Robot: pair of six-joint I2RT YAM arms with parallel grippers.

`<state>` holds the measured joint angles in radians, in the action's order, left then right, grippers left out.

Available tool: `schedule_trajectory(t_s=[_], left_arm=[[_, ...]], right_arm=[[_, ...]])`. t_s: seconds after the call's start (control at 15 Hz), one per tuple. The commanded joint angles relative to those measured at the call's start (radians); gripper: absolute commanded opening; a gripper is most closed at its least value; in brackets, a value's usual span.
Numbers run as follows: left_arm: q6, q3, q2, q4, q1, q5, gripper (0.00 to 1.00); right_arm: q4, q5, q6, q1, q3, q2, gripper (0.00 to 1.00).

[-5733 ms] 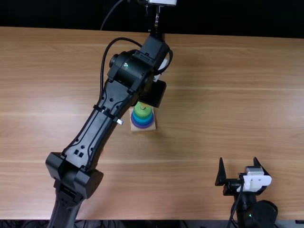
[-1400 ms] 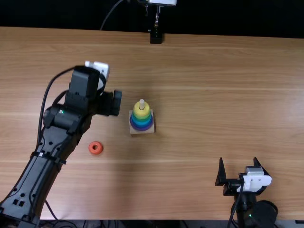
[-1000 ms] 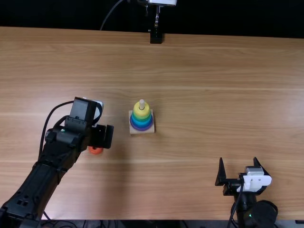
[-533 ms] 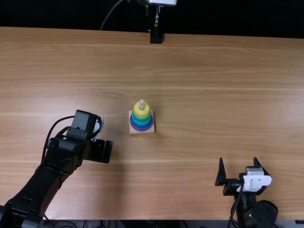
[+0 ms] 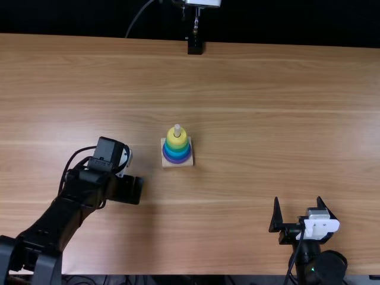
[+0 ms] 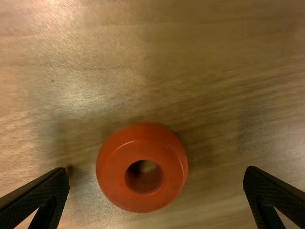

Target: Build the Hanoi tower: stack the rings onto the peg from bottom to top in this color order: purple, dark blue, light blue, dark green, light green, yellow, orange.

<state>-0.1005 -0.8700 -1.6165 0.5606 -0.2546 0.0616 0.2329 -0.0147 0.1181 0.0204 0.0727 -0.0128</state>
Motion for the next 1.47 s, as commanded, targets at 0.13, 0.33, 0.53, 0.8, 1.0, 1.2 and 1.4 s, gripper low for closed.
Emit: schedule_trajectory(t_s=[0.13, 0.33, 0.53, 0.8, 1.0, 1.2, 1.4], left_arm=[[0.018, -0.006, -0.016, -0.005, 0.000, 0.029, 1.00], [0.018, -0.001, -0.016, -0.032, 0.000, 0.018, 0.15], [0.018, 0.014, -0.016, -0.115, 0.003, 0.005, 0.00], [0.018, 0.009, -0.013, -0.115, 0.005, -0.008, 0.00], [0.014, 0.003, -0.010, -0.100, 0.005, -0.003, 0.81], [0.014, -0.006, -0.005, 0.008, 0.006, 0.008, 1.00], [0.014, -0.004, -0.003, 0.028, 0.005, 0.010, 1.00]], right_arm=[[0.068, -0.006, 0.002, 0.006, -0.056, 0.013, 1.00], [0.068, -0.006, 0.002, 0.006, -0.056, 0.013, 1.00], [0.068, -0.006, 0.002, 0.006, -0.056, 0.013, 1.00], [0.068, -0.006, 0.002, 0.006, -0.056, 0.013, 1.00], [0.068, -0.006, 0.002, 0.006, -0.056, 0.013, 1.00], [0.068, -0.006, 0.002, 0.006, -0.056, 0.013, 1.00], [0.068, -0.006, 0.002, 0.006, -0.056, 0.013, 1.00]])
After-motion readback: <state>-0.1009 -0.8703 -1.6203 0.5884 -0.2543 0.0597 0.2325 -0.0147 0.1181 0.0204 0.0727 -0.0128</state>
